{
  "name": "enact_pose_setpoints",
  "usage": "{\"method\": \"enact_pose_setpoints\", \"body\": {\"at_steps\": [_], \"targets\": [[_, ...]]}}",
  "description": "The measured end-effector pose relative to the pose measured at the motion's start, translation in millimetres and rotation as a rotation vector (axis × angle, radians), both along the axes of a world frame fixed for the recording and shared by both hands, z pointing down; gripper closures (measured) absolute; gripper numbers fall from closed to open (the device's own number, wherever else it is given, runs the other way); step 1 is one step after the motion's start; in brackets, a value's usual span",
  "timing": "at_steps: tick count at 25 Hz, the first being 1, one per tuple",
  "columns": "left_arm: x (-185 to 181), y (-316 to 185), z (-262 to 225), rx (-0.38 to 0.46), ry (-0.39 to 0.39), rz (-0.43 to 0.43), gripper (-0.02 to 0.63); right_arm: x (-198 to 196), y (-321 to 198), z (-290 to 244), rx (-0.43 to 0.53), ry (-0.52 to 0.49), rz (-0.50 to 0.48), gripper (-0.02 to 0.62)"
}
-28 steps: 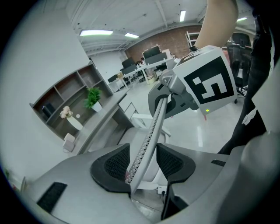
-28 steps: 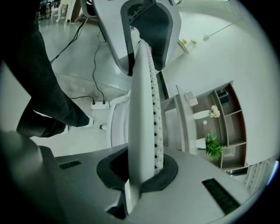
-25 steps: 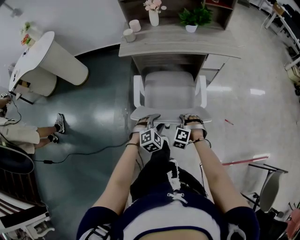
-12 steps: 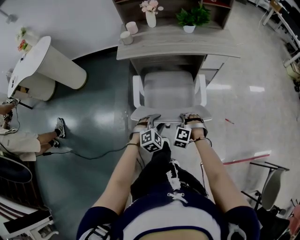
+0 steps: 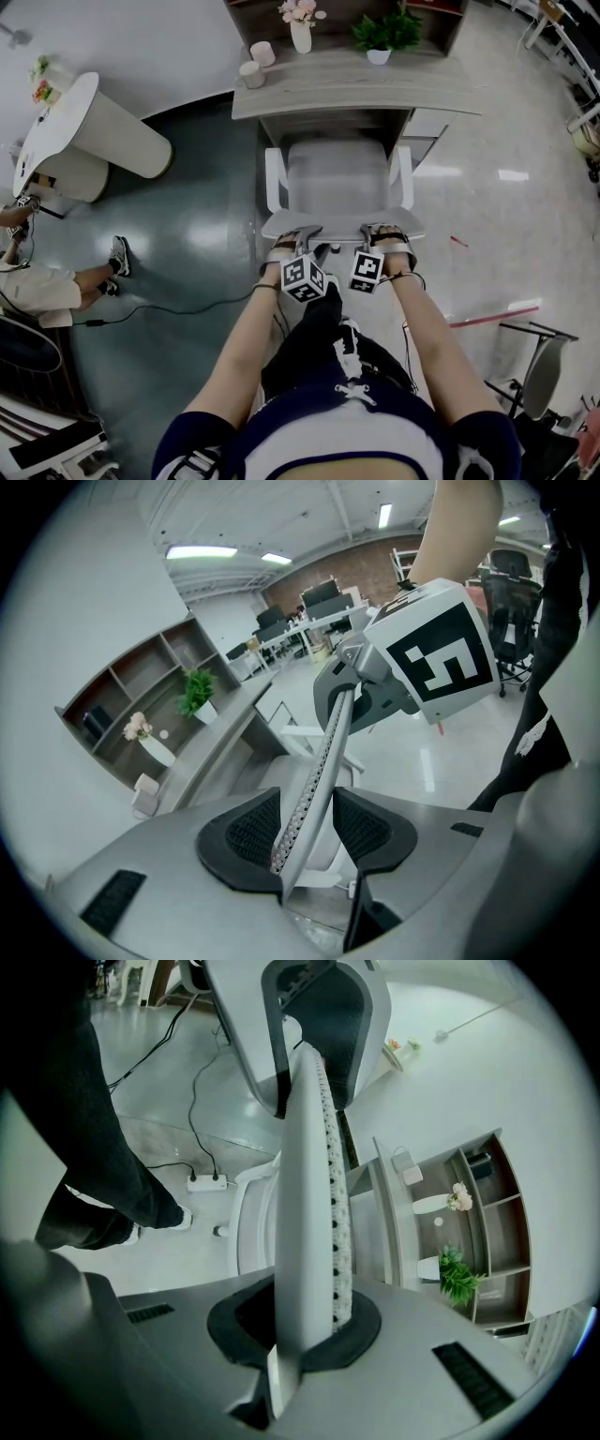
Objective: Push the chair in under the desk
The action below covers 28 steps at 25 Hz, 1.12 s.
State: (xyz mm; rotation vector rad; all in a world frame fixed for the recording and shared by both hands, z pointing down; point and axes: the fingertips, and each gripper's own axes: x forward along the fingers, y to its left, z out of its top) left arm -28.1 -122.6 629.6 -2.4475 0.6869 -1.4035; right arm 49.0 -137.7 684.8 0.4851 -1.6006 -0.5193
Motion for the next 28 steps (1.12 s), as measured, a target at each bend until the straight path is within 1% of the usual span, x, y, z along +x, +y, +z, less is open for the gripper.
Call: {"method": "enact_pose_setpoints", "body": {"at_steps": [3, 8, 20, 24, 28], "targets": [[-0.3, -2.0, 0.4, 0.004, -0.001, 0.003, 0.425, -1.9, -2.5, -6.0, -0.002, -0.011, 0.005, 0.583], [0.3, -7.2, 0.3, 0.011, -0.001, 0.007, 0.426, 1.4, -7.8, 1.3, 0.007, 0.007, -0.002, 0.583], [1.2, -20.1, 0.1, 0.015, -0.001, 0.007, 0.426, 1.9, -20.6, 0.7, 0.005, 0.004, 0.001, 0.583], [0.4, -23.9, -0.6, 0.019, -0.004, 0.010, 0.426, 1.5, -27.2, -0.4, 0.026, 0.002, 0.005, 0.583], [1.8, -27.0, 0.1, 0.021, -0.003, 0.008, 0.426, 2.9, -27.9, 0.6, 0.012, 0.005, 0.002, 0.583]]}}
